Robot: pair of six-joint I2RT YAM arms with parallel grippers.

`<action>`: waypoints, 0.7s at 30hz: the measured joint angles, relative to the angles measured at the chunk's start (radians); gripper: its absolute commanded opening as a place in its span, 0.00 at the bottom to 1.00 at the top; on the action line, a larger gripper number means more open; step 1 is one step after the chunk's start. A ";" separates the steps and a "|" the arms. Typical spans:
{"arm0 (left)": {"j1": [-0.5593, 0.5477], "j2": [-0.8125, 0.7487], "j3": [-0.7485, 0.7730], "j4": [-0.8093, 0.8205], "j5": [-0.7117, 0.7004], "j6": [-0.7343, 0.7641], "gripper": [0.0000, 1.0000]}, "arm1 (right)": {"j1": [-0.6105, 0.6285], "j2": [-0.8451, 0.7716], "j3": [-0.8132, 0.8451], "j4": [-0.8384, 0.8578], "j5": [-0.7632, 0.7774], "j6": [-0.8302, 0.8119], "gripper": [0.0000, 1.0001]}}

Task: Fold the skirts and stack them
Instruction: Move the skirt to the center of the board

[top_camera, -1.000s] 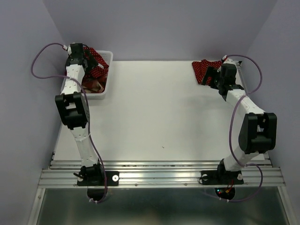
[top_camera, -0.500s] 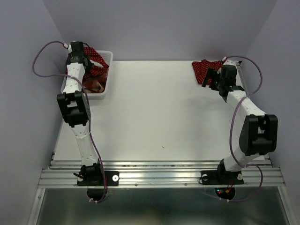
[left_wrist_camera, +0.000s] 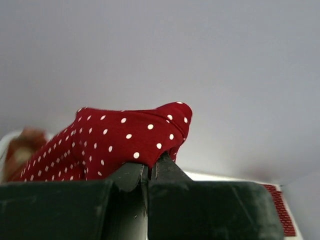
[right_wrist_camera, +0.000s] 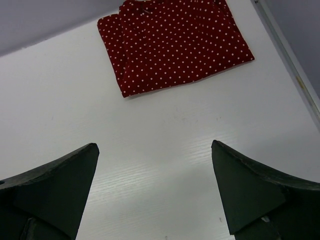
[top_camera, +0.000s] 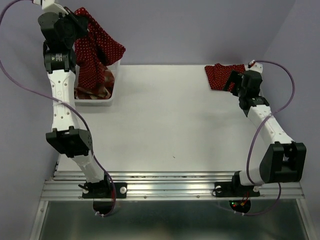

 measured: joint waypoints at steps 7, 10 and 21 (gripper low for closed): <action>-0.189 -0.117 0.045 0.142 0.124 0.018 0.00 | 0.000 -0.094 -0.048 0.014 0.062 0.021 1.00; -0.302 -0.125 0.049 0.168 0.198 0.021 0.00 | 0.000 -0.122 -0.065 0.023 0.071 0.023 1.00; -0.464 -0.123 0.041 0.245 0.382 -0.049 0.00 | 0.000 -0.132 -0.075 0.025 0.075 0.022 1.00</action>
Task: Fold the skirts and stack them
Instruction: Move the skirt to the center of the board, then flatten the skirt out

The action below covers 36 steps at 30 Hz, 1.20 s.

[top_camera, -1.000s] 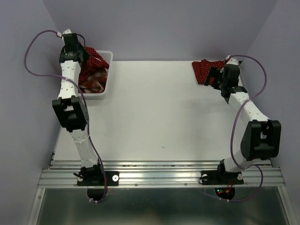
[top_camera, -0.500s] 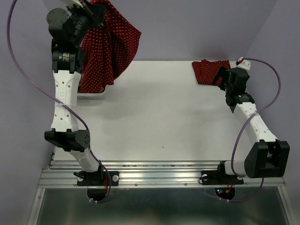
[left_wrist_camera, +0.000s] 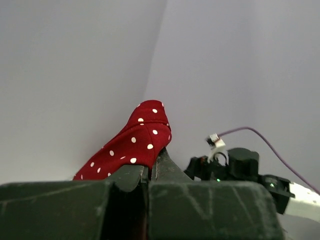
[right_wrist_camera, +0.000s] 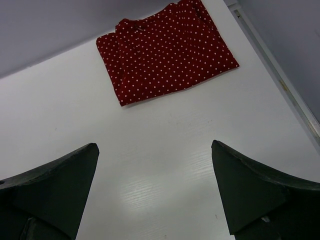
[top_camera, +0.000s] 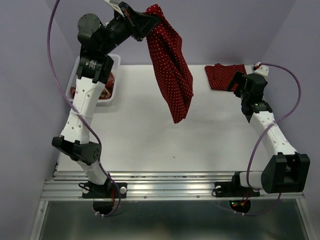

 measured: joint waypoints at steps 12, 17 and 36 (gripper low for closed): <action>-0.034 -0.055 -0.939 0.070 -0.139 -0.059 0.13 | 0.000 0.014 -0.001 0.009 -0.080 0.011 1.00; -0.035 -0.041 -1.273 -0.097 -0.240 -0.062 0.99 | 0.018 0.086 0.014 0.034 -0.244 0.024 1.00; -0.019 -0.216 -1.111 -0.365 -0.611 -0.114 0.99 | 0.338 0.735 0.702 -0.062 -0.370 -0.130 1.00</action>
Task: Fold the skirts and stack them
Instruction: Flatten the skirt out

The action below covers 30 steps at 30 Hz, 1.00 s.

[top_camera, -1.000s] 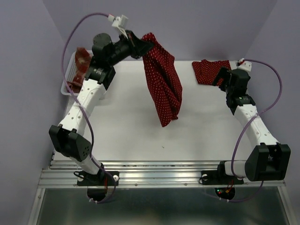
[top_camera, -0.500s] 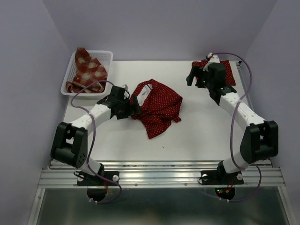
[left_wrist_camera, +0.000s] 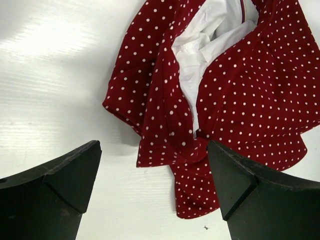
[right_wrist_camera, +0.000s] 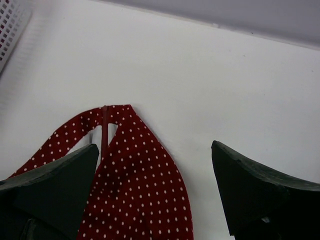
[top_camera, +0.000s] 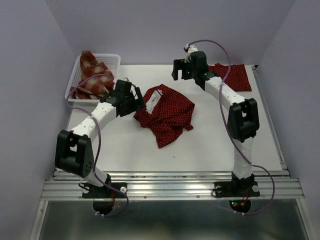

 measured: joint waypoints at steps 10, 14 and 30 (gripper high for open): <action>0.002 0.166 0.090 -0.047 0.026 0.002 0.98 | 0.090 0.463 0.552 -0.127 0.011 -0.034 1.00; 0.002 0.194 0.093 -0.063 0.025 0.006 0.82 | 0.107 0.557 0.610 -0.134 0.026 -0.039 0.96; 0.007 0.205 0.103 -0.088 -0.005 0.025 0.48 | 0.115 0.662 0.632 -0.111 0.085 -0.057 0.47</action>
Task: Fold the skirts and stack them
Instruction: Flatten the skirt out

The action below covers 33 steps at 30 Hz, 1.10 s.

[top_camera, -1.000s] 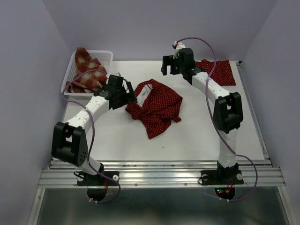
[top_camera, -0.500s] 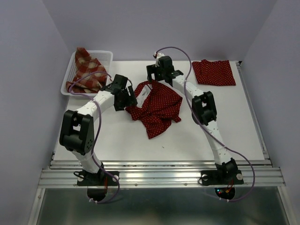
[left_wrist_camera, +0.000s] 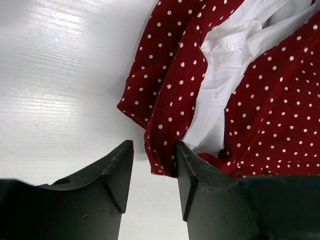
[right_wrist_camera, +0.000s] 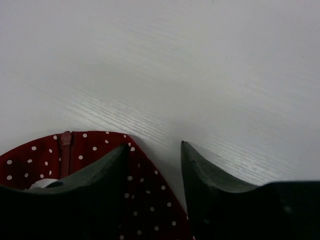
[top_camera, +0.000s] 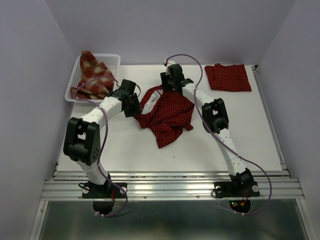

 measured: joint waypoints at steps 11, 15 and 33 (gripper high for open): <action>0.010 0.009 -0.045 0.027 0.006 0.005 0.42 | 0.007 -0.042 -0.076 0.026 0.093 -0.009 0.09; 0.012 0.040 -0.053 0.052 0.032 0.007 0.00 | 0.010 -0.081 -0.135 0.022 0.102 -0.027 0.01; 0.043 -0.048 0.385 -0.022 -0.217 0.034 0.00 | 0.012 -0.843 -0.642 0.191 0.340 -0.185 0.01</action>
